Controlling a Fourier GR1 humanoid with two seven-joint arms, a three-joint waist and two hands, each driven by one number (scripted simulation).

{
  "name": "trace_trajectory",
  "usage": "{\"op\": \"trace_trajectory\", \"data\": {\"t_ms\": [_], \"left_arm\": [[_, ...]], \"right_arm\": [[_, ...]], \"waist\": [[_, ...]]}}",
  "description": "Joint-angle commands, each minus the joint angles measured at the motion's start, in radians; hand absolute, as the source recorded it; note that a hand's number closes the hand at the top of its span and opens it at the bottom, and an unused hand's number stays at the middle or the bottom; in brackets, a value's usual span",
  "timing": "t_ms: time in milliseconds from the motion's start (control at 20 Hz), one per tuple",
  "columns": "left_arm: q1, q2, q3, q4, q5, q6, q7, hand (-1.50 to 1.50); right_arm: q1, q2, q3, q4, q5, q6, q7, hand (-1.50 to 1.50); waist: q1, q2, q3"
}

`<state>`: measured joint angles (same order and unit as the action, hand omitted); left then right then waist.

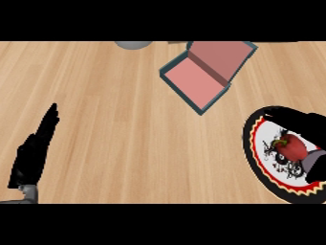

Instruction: Pick the bell pepper from the plate and place it in the cardboard box

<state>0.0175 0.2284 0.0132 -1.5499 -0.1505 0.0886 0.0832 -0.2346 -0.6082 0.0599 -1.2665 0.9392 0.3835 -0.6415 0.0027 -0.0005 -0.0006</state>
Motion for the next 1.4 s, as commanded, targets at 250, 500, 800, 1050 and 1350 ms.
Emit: {"op": "trace_trajectory", "data": {"t_ms": [250, 500, 800, 1050, 1350], "left_arm": [[-0.009, -0.021, 0.036, 0.035, -0.018, -0.023, -0.043, 0.00], [-0.020, -0.050, 0.006, 0.006, -0.055, -0.003, 0.003, 0.00], [-0.014, -0.031, 0.040, 0.022, -0.025, -0.038, -0.025, 0.00], [-0.043, -0.018, 0.030, -0.007, -0.028, -0.052, 0.018, 0.00], [-0.093, -0.050, 0.033, 0.051, -0.041, -0.022, 0.020, 0.00]], "right_arm": [[-0.029, 0.036, -0.003, 0.119, 0.124, -0.060, -0.053, -1.50], [0.001, 0.077, -0.015, 0.094, 0.113, -0.132, -0.087, 1.50], [-0.003, 0.104, -0.079, 0.102, 0.114, -0.288, -0.109, 1.50], [-0.163, 0.069, -0.217, 0.266, 0.140, -0.201, 0.188, 1.50], [-0.353, 0.033, -0.298, 0.505, 0.173, -0.252, 0.334, 1.50]], "waist": [[0.001, 0.001, 0.001], [-0.002, 0.000, 0.001], [-0.001, 0.000, 0.001], [0.020, 0.005, 0.002], [0.019, 0.007, 0.002]]}}
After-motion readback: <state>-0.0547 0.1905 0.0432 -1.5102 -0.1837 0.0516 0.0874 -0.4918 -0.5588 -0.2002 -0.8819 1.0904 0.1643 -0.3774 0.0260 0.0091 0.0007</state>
